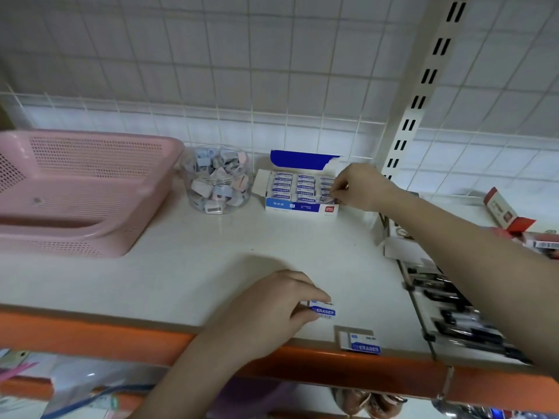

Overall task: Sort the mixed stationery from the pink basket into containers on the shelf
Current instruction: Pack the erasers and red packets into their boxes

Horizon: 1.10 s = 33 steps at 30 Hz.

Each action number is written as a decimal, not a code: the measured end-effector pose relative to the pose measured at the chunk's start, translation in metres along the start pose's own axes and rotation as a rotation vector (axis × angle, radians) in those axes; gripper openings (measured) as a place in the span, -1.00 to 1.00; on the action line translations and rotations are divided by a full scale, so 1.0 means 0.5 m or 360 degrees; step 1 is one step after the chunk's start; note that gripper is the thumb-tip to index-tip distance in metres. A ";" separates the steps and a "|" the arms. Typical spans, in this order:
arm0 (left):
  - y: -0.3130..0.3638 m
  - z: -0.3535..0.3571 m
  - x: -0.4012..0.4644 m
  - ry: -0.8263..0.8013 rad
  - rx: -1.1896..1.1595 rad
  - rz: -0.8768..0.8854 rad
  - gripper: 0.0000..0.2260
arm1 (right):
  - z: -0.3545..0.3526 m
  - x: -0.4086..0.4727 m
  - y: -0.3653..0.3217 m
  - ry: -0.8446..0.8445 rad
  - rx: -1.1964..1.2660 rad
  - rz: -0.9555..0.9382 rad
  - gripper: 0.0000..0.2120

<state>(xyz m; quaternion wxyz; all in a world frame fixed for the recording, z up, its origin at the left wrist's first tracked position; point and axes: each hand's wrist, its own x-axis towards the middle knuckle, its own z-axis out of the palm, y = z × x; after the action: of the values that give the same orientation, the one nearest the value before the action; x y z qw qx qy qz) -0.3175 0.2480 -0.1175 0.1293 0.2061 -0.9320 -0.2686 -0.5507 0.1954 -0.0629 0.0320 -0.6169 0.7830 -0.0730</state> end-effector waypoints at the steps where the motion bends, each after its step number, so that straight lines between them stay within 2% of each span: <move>1: -0.004 -0.001 -0.001 0.0027 -0.0007 -0.0016 -0.73 | -0.003 0.007 -0.001 -0.0013 -0.0016 0.0014 -0.83; 6: -0.029 -0.021 -0.001 0.0269 -0.0094 -0.0078 -0.74 | -0.025 0.049 -0.026 -0.0382 -0.0324 0.0183 -0.77; 10: -0.046 -0.050 -0.001 0.0367 -0.0170 -0.0122 -0.75 | -0.015 0.071 -0.034 -0.0394 -0.0431 0.0277 -0.68; 13: -0.058 -0.071 0.005 0.0522 -0.0279 -0.0288 -0.70 | -0.007 0.079 -0.043 -0.0435 -0.0448 0.0332 -0.71; 16: -0.076 -0.092 0.018 0.0582 -0.0355 -0.0479 -0.68 | -0.004 0.081 -0.049 -0.0375 -0.0476 0.0313 -0.71; 18: -0.086 -0.104 0.025 0.0526 -0.0457 -0.0540 -0.70 | -0.004 0.075 -0.044 -0.0336 -0.0380 0.0351 -0.71; 20: -0.090 -0.116 0.033 0.0462 -0.0686 -0.0612 -0.75 | -0.008 0.050 -0.036 -0.0168 -0.0187 0.0373 -0.74; 22: -0.093 -0.127 0.048 0.0431 -0.0863 -0.0660 -0.79 | -0.016 -0.004 -0.039 0.0087 0.0034 0.0223 -0.85; 23: -0.096 -0.130 0.058 0.0423 -0.0892 -0.0661 -0.80 | -0.021 -0.041 -0.045 0.0111 0.0168 0.0108 -0.85; 24: -0.099 -0.133 0.070 0.0416 -0.0901 -0.0656 -0.81 | -0.027 -0.081 -0.053 0.0043 0.0338 -0.0005 -0.86; 26: -0.099 -0.133 0.098 0.0388 -0.0894 -0.0661 -0.84 | -0.028 -0.152 -0.064 -0.0286 0.0613 -0.0200 -0.90; 28: -0.093 -0.131 0.131 0.0348 -0.0870 -0.0619 -0.85 | -0.015 -0.203 -0.059 -0.0584 0.0632 -0.0298 -0.89; 30: -0.085 -0.128 0.167 0.0315 -0.0717 -0.0550 -0.80 | -0.002 -0.246 -0.052 -0.0746 0.0662 -0.0331 -0.85; 33: -0.073 -0.121 0.220 0.0329 -0.0488 -0.0386 -0.73 | 0.002 -0.300 -0.049 -0.0848 0.0744 -0.0294 -0.77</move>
<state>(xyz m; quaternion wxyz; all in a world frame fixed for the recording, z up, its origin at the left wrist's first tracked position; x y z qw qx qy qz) -0.3816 0.1430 -0.0735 0.2208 0.3210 -0.8305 -0.3982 -0.4913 0.3355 -0.0663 0.3682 -0.6585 0.6503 -0.0895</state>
